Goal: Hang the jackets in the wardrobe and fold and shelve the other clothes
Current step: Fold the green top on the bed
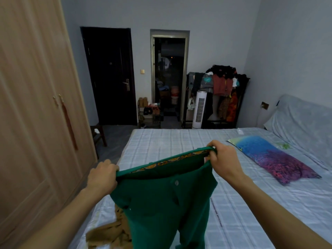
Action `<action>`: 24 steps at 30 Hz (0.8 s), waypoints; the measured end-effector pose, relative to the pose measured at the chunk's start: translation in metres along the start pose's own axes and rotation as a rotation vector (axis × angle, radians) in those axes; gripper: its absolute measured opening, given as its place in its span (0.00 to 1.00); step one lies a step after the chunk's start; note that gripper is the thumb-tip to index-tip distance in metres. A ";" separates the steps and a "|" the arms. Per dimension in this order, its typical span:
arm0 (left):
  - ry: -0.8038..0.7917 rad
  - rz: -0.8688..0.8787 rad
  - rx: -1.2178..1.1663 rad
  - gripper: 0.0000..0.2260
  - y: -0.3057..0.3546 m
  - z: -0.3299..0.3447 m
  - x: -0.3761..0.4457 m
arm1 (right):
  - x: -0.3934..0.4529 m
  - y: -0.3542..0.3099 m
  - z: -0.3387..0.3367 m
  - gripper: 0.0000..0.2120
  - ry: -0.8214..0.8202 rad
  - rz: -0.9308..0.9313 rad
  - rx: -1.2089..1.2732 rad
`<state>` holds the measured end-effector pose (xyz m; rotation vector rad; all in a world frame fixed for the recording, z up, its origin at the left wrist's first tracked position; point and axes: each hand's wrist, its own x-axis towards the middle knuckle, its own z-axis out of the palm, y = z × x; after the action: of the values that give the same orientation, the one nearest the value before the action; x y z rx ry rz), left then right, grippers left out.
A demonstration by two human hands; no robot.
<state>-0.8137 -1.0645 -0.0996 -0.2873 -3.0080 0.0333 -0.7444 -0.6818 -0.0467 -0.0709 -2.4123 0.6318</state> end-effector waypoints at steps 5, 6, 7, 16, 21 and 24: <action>-0.073 -0.054 -0.268 0.03 -0.007 -0.015 0.004 | 0.008 0.018 -0.005 0.08 -0.057 0.163 -0.068; -0.065 -0.045 -0.294 0.03 -0.007 -0.021 0.004 | 0.009 0.023 -0.004 0.08 -0.090 0.181 -0.066; -0.052 -0.027 -0.317 0.04 -0.007 -0.026 0.004 | 0.008 0.026 -0.004 0.10 -0.114 0.183 -0.033; -0.053 0.283 -0.674 0.16 -0.014 -0.053 -0.007 | -0.016 0.040 -0.014 0.20 -0.480 0.137 0.528; -0.016 0.533 -0.691 0.17 -0.028 -0.040 -0.011 | -0.030 0.043 -0.022 0.14 -0.647 0.009 0.421; -0.021 0.566 -0.639 0.25 -0.031 -0.033 -0.012 | -0.034 0.043 -0.021 0.16 -0.636 -0.042 0.330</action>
<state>-0.8033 -1.0965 -0.0675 -1.1771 -2.7510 -0.8740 -0.7089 -0.6419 -0.0715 0.3705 -2.8485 1.1621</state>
